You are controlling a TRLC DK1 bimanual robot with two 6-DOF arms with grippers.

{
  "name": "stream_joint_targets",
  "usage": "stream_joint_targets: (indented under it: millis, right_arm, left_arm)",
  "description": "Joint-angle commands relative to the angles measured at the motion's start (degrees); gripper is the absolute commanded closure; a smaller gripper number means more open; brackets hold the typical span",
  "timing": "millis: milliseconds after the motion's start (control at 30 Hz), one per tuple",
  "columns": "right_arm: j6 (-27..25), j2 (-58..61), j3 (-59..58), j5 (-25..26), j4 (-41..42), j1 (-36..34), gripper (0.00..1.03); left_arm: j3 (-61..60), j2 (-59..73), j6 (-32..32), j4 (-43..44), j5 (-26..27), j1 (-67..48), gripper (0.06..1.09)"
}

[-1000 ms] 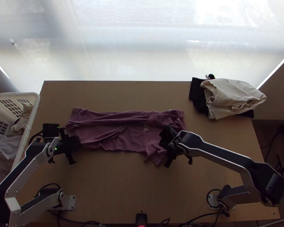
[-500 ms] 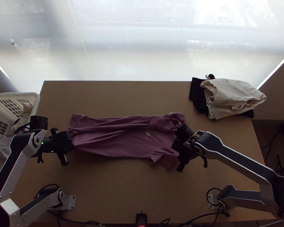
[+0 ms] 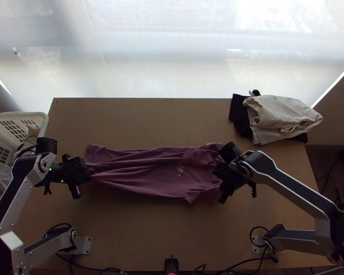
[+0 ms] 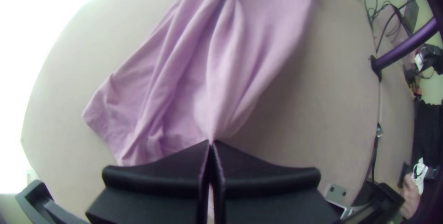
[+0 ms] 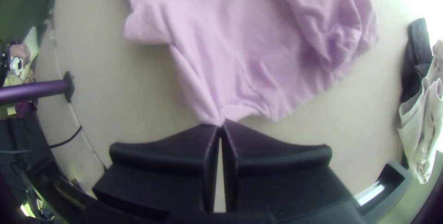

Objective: Fold the t-shirt

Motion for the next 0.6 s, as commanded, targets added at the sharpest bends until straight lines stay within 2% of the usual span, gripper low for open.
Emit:
stream_joint_targets:
  millis: [0,367,567]
  right_arm:
    - [-2.4,8.5,8.3,-0.6,0.2,-7.1,1.0]
    - [-4.1,19.2,18.0,-0.8,0.2,-13.0,1.0]
    - [-4.6,22.1,19.5,-0.9,0.2,-16.3,1.0]
  left_arm:
    - [4.6,11.3,-2.1,7.5,-0.2,0.9,1.05]
    - [4.3,18.7,-1.5,14.5,-4.1,-2.7,1.05]
    - [1.4,19.0,3.5,19.6,-5.7,-2.4,1.05]
